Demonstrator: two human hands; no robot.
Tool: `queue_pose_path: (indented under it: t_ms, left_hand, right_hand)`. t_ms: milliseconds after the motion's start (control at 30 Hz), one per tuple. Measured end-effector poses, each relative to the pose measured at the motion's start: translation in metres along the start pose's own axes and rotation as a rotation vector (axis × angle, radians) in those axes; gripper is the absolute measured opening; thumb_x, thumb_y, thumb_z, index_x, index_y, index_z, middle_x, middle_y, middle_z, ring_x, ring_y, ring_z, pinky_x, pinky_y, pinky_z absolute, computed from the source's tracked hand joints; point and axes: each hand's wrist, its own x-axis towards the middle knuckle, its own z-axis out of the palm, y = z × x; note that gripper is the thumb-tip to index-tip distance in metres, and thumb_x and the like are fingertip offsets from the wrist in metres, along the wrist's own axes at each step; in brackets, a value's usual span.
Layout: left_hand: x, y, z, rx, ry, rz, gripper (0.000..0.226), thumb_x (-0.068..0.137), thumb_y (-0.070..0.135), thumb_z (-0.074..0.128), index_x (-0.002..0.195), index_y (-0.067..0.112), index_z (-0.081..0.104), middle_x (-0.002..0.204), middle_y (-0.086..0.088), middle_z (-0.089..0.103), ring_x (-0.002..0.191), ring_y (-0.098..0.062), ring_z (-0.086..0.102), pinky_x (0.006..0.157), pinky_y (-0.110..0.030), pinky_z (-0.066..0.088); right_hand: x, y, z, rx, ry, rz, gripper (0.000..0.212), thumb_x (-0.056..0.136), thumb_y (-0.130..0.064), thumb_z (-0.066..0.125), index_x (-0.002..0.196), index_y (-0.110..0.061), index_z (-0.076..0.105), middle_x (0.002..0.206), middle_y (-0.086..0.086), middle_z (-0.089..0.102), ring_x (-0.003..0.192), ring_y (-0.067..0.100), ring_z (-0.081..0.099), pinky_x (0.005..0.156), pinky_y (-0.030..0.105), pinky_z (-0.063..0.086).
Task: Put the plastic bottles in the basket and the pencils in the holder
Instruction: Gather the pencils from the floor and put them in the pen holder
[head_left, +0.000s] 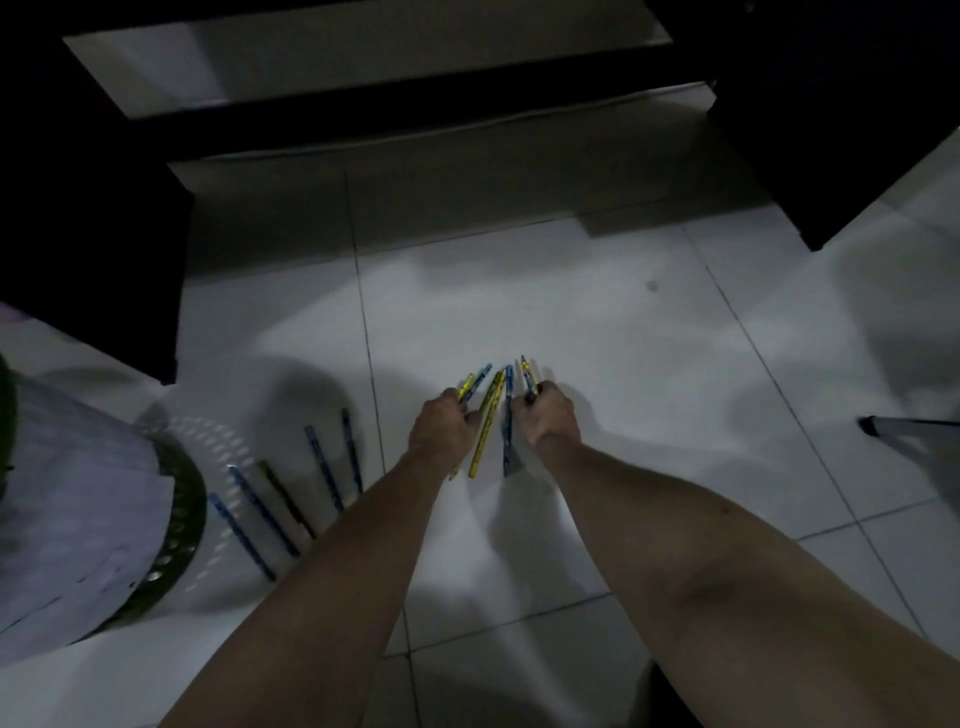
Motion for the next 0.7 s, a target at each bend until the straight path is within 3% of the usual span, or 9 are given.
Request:
queue_pose_path:
  t_ms: [167,300,467,600,700]
  left_hand:
    - [0.001,-0.010,0.006,0.138,-0.019,0.006,0.026,0.085,0.024,0.062,0.106,0.008,0.061,0.105,-0.016,0.065,0.097,-0.035,0.064,0.074,-0.035,0.051]
    - [0.000,-0.018,0.006,0.215,0.019,-0.025,0.028,0.088,0.018,0.056,0.113,0.005,0.059,0.114,-0.017,0.056,0.104,-0.037,0.062,0.084,-0.039,0.052]
    - [0.001,-0.024,0.003,0.243,0.125,0.003,0.022,0.087,0.019,0.050,0.105,0.006,0.052,0.103,-0.019,0.065,0.097,-0.040,0.064,0.080,-0.041,0.051]
    - [0.003,-0.015,0.005,0.479,0.235,0.139,0.020,0.087,0.022,0.050,0.099,0.009,0.058,0.091,-0.014,0.068,0.094,-0.037,0.060,0.079,-0.040,0.046]
    - [0.004,-0.005,0.013,0.446,0.189,0.144,0.022,0.097,0.021,0.043,0.107,0.008,0.057,0.094,-0.017,0.069,0.091,-0.037,0.064,0.076,-0.042,0.049]
  right_hand:
    - [0.003,0.002,0.004,-0.047,-0.080,-0.020,0.038,0.086,-0.038,0.072,0.109,-0.009,0.067,0.115,0.019,0.068,0.109,0.035,0.065,0.087,0.035,0.051]
    - [0.005,0.002,0.005,-0.103,-0.097,-0.033,0.040,0.083,-0.034,0.076,0.110,-0.006,0.069,0.116,0.021,0.068,0.112,0.035,0.063,0.089,0.037,0.052]
    - [0.006,-0.001,0.006,-0.024,-0.062,0.029,0.044,0.087,-0.035,0.066,0.114,-0.001,0.069,0.118,0.023,0.068,0.111,0.037,0.066,0.088,0.034,0.053]
    - [0.006,-0.004,0.003,0.084,-0.030,0.063,0.045,0.099,-0.037,0.051,0.119,0.000,0.064,0.124,0.025,0.064,0.118,0.039,0.060,0.094,0.034,0.048]
    - [0.007,-0.005,0.001,0.145,0.004,0.069,0.041,0.101,-0.032,0.046,0.120,0.001,0.060,0.126,0.028,0.062,0.119,0.042,0.058,0.096,0.035,0.046]
